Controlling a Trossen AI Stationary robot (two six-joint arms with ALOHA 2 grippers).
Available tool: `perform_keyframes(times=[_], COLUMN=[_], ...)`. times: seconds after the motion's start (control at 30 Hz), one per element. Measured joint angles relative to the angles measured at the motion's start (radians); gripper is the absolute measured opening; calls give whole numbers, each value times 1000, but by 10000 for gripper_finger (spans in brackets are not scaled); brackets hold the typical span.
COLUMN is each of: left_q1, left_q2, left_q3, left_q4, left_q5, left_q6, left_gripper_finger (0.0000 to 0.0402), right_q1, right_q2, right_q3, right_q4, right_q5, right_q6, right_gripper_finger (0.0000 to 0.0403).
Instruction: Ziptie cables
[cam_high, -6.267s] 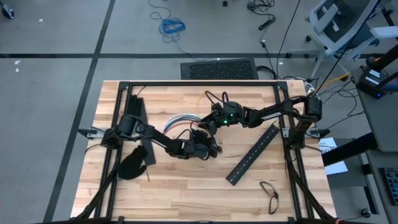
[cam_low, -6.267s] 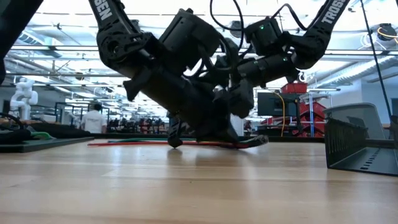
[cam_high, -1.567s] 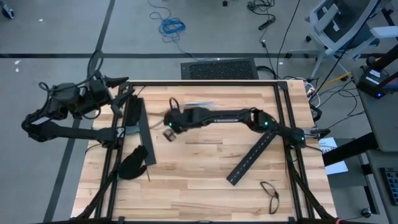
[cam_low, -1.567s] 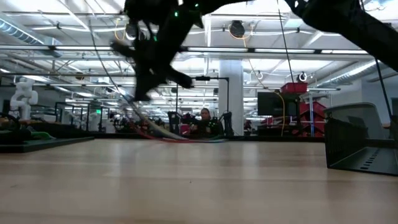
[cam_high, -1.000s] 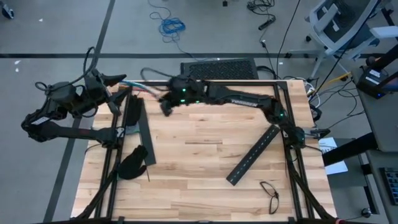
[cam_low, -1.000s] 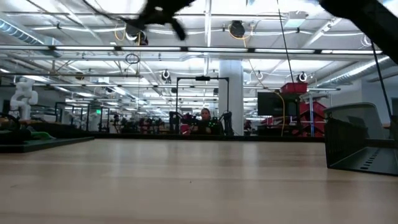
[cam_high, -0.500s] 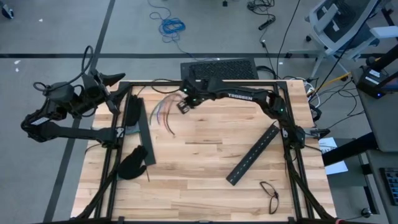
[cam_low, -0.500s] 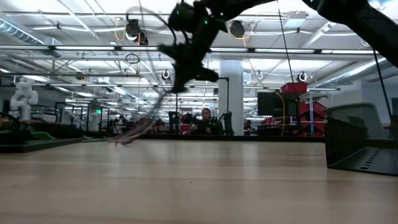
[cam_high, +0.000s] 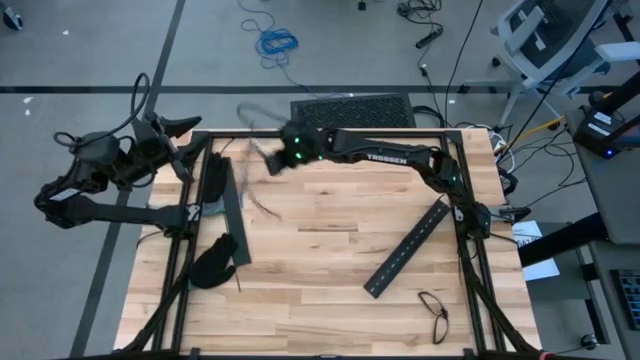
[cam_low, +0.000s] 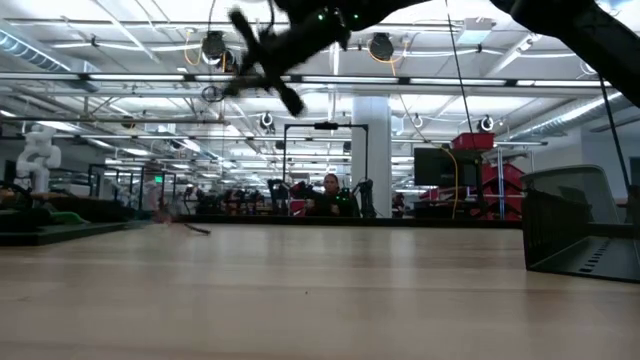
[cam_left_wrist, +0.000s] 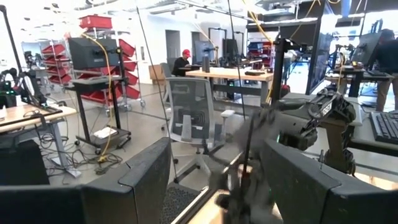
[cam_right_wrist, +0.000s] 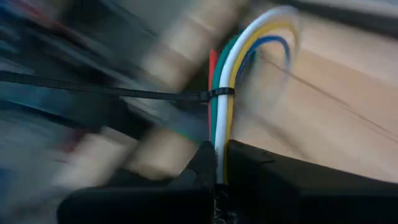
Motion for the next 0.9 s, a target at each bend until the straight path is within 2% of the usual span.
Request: perform_keyframes(times=[0.1,0.17,0.2,0.27,0.37,0.47,0.53,0.57,0.63,0.77,0.9], left_q1=[0,0,0,0,0,0,0,0,0,0,0], left_q2=[0,0,0,0,0,0,0,0,0,0,0], left_q3=[0,0,0,0,0,0,0,0,0,0,0], left_q4=[3,25,36,53,61,60,59,59,59,58,51], left_q5=[-5,-8,-8,-8,-8,-8,-8,-8,-8,-8,-8], left_q6=[-1,0,-1,-1,-2,-1,-2,-2,-1,-1,-1], left_gripper_finger=[246,246,246,246,246,246,246,246,246,246,246], right_q1=[-15,-21,-26,-29,-33,-38,-52,-61,-82,-118,-114], right_q2=[0,-6,-13,-32,-52,-43,-30,-27,-24,-19,-52], right_q3=[2,3,3,5,5,-2,-36,-71,-175,-404,-559], right_q4=[375,526,540,458,98,-321,-470,-511,-506,-379,-336], right_q5=[-135,-204,-229,-235,-173,7,152,193,209,96,114], right_q6=[108,175,195,179,57,-69,-120,-135,-140,-72,28], right_gripper_finger=[11,11,11,11,11,11,11,11,11,11,8])
